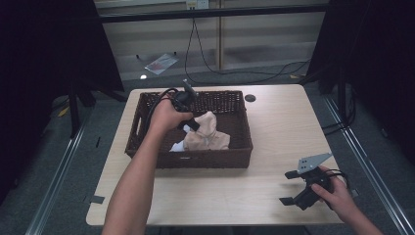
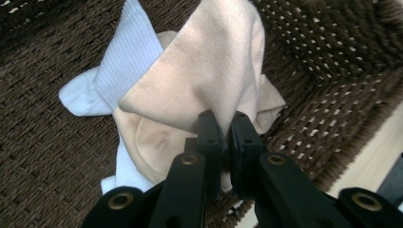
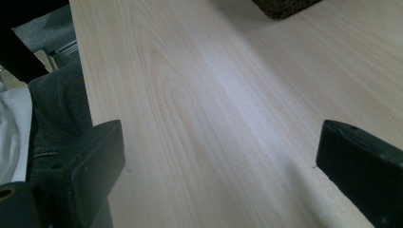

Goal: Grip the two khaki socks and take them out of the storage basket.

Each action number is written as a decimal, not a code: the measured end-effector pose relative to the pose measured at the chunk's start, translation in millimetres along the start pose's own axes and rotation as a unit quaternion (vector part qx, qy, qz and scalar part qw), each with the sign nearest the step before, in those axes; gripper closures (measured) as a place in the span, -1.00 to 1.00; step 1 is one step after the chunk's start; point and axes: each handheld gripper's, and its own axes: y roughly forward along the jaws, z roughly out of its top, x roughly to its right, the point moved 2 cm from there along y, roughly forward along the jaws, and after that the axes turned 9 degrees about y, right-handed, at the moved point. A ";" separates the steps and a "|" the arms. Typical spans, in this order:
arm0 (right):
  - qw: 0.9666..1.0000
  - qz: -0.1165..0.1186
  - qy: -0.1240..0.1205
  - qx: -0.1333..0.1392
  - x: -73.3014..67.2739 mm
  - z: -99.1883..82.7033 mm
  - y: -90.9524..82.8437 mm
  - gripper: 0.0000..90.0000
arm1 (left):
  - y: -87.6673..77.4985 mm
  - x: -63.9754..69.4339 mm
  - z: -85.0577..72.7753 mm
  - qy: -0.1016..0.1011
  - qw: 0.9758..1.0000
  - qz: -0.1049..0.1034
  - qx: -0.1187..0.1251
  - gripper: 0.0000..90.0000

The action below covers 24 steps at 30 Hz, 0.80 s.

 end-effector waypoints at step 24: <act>1.000 -0.001 0.002 -0.003 -0.5 -0.1 0.7 -0.95 | -45.1 23.9 2.6 0.014 0.999 -0.033 -0.008 0.89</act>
